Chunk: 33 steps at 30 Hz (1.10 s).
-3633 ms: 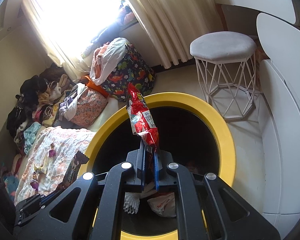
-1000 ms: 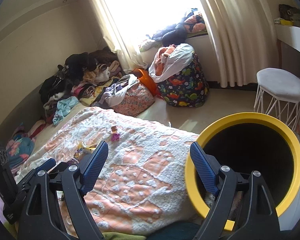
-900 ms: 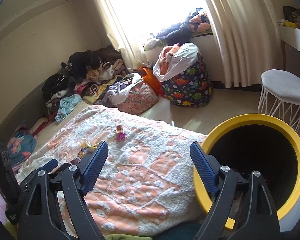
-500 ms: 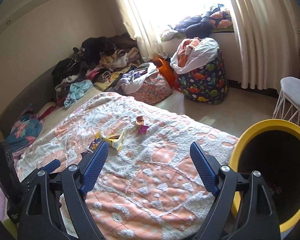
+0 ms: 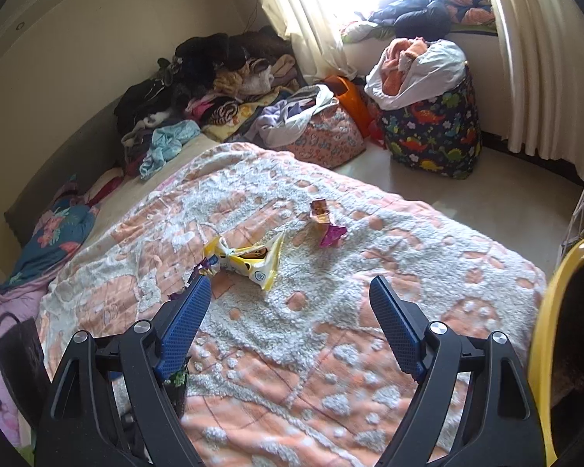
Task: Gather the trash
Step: 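Move both open grippers back over the wrappers on the bed, then grasp the green snack bag with the left gripper while the right gripper grasps the yellow wrapper, then carry the green bag and yellow wrapper in both grippers over the yellow bin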
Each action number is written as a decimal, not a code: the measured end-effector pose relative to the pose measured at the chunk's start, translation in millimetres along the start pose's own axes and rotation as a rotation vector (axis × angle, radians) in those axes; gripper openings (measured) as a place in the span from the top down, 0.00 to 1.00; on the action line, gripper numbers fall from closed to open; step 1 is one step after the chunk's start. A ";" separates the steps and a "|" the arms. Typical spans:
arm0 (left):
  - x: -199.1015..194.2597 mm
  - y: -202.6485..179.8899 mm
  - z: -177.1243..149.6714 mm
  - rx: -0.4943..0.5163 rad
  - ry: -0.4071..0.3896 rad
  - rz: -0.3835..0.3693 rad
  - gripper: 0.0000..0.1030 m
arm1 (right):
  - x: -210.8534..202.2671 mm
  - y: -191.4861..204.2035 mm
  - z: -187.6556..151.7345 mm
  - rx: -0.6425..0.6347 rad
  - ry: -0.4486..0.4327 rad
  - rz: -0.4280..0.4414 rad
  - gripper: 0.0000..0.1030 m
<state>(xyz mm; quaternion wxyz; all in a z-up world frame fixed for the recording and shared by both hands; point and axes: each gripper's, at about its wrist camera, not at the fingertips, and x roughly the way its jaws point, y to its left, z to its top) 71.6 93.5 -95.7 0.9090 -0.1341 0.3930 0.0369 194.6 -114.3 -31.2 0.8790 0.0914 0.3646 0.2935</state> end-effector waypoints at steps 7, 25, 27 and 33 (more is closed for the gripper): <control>17.1 6.1 -10.2 -0.023 0.074 0.003 0.20 | 58.1 12.1 2.2 -0.014 0.091 0.011 0.35; 23.1 13.0 -23.2 -0.064 0.086 -0.035 0.67 | 150.3 5.3 18.6 0.053 0.222 0.012 0.60; 23.2 12.6 -23.1 -0.063 0.086 -0.040 0.67 | 156.8 5.8 18.8 0.056 0.231 0.022 0.60; 22.8 12.8 -24.8 -0.065 0.087 -0.052 0.67 | 159.9 9.8 14.5 0.068 0.240 0.102 0.89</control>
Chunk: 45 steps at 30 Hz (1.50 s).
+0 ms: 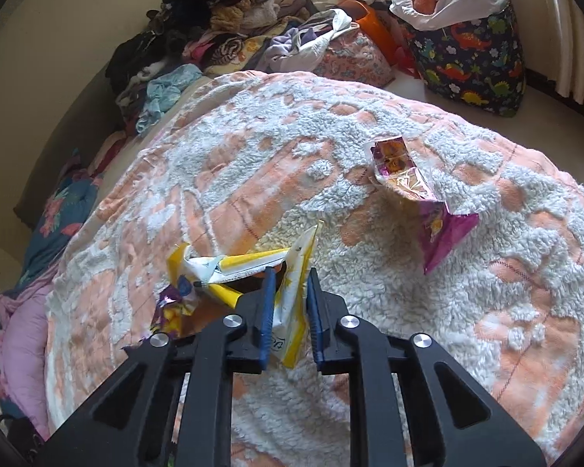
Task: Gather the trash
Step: 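Carry the green bag and yellow wrapper in both grippers over the yellow bin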
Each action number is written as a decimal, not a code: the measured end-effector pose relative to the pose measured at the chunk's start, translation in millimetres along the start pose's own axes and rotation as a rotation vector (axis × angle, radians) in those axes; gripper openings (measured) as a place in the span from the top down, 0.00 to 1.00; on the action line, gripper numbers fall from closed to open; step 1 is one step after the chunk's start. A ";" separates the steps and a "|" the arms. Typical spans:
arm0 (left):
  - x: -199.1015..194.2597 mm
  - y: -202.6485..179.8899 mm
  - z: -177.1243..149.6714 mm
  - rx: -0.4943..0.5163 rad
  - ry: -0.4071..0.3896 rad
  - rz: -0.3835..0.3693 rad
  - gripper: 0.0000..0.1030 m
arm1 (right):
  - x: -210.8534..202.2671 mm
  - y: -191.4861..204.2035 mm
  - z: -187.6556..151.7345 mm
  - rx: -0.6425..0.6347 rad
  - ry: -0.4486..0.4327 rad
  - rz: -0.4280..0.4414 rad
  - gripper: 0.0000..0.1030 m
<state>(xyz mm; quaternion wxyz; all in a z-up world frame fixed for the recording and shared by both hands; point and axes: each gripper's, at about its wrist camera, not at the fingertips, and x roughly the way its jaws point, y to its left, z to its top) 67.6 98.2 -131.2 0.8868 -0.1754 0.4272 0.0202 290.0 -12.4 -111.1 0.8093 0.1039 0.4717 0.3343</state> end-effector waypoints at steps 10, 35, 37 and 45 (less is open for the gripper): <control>6.6 0.5 5.8 0.003 0.002 -0.007 0.69 | -63.0 -2.2 -46.0 -0.019 -0.143 -0.096 0.91; -25.1 -54.2 23.1 0.131 -0.121 -0.137 0.85 | -186.2 -36.9 -93.3 0.044 -0.315 -0.093 0.92; -27.7 -58.1 23.0 0.142 -0.127 -0.143 0.85 | -191.0 -40.3 -96.8 0.051 -0.319 -0.097 0.92; -35.8 -85.1 27.6 0.174 -0.145 -0.176 0.85 | -214.7 -54.3 -103.3 0.074 -0.350 -0.104 0.92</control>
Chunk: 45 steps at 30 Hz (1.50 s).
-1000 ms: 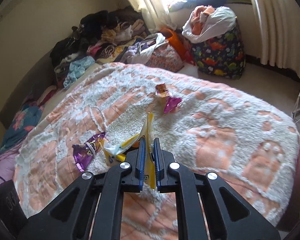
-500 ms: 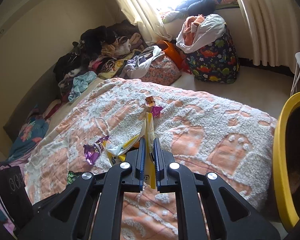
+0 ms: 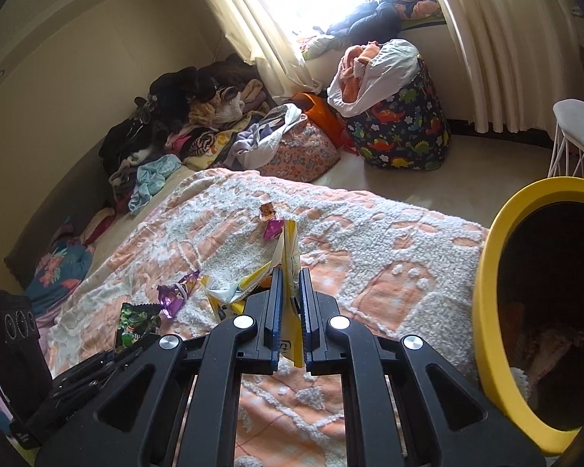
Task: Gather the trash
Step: 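Carry the green bag and yellow wrapper in both grippers over the yellow bin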
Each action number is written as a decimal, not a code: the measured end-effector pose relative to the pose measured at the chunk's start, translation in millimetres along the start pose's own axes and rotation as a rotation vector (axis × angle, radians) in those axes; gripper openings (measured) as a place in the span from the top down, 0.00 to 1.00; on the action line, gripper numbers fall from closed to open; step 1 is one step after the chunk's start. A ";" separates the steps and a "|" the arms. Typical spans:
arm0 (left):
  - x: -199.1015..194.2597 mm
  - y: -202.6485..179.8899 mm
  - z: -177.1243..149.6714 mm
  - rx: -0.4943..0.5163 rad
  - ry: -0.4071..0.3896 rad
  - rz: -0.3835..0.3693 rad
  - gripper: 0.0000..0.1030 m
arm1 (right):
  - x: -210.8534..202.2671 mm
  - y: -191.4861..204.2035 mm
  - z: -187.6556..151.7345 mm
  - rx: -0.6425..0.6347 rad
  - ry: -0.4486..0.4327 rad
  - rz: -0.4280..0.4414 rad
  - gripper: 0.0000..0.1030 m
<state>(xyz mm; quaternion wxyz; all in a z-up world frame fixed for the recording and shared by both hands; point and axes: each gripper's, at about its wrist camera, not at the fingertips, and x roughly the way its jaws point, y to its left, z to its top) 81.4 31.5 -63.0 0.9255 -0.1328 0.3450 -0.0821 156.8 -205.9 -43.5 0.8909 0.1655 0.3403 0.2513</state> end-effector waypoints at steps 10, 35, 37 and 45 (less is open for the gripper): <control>3.5 -35.1 2.9 0.059 0.000 -0.041 0.85 | -30.8 -30.9 6.7 0.043 -0.055 -0.046 0.92; 31.3 -128.2 4.7 0.224 0.042 -0.150 0.85 | -94.7 -127.3 17.9 0.180 -0.185 -0.223 0.92; 37.6 -135.5 5.4 0.234 0.050 -0.160 0.85 | -99.0 -137.4 17.9 0.193 -0.188 -0.247 0.92; 66.6 -168.8 1.6 0.282 0.089 -0.210 0.85 | -106.8 -178.5 13.7 0.268 -0.176 -0.327 0.92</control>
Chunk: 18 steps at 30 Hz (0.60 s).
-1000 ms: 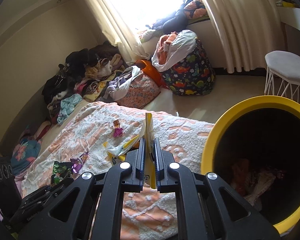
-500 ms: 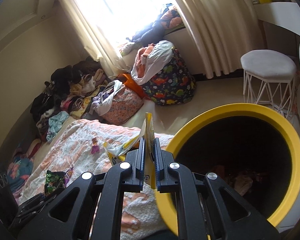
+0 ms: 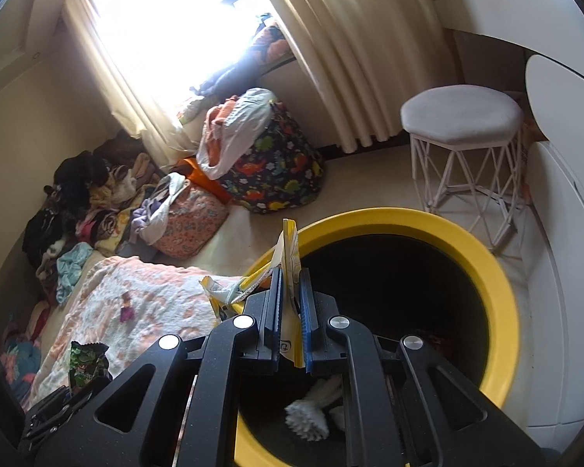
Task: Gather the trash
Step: 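Carry the green bag and yellow wrapper in both grippers over the yellow bin, then open both grippers to drop the green bag and yellow wrapper into the bin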
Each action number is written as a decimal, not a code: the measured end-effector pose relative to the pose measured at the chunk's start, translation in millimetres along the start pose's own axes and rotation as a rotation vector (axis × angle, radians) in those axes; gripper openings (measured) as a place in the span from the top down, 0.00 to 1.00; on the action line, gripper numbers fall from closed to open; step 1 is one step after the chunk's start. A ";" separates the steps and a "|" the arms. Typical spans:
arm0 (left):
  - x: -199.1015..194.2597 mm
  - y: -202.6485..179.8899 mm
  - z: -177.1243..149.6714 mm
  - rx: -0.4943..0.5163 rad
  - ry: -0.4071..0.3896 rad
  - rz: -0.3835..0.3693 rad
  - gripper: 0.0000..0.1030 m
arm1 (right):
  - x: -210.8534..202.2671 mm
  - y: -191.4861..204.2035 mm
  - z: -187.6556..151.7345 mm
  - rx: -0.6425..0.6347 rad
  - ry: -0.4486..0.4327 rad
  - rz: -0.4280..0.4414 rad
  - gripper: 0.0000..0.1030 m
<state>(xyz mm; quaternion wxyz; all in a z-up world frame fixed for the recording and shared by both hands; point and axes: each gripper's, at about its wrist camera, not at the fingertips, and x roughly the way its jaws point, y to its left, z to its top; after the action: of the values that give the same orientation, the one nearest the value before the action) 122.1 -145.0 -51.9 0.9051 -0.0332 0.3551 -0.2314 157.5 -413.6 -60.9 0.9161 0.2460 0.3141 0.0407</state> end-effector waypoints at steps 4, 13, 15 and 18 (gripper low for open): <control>23.1 -9.3 0.3 0.020 0.034 -0.024 0.85 | 1.0 -20.3 -0.3 0.034 0.005 -0.038 0.92; 71.8 -28.9 0.3 0.033 0.116 -0.070 0.84 | 1.8 -48.6 -2.0 0.102 0.008 -0.082 0.86; 80.4 -31.5 1.2 0.031 0.124 -0.094 0.79 | 1.0 -52.7 -1.3 0.120 0.003 -0.077 0.83; 83.9 -30.1 2.0 0.020 0.110 -0.082 0.54 | -2.4 -53.6 0.1 0.131 -0.011 -0.072 0.58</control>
<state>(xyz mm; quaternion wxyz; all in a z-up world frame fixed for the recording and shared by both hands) 165.3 -209.1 -96.3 0.8743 -0.0257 0.4003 -0.2734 151.4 -461.1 -85.0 0.9006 0.2939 0.3197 -0.0144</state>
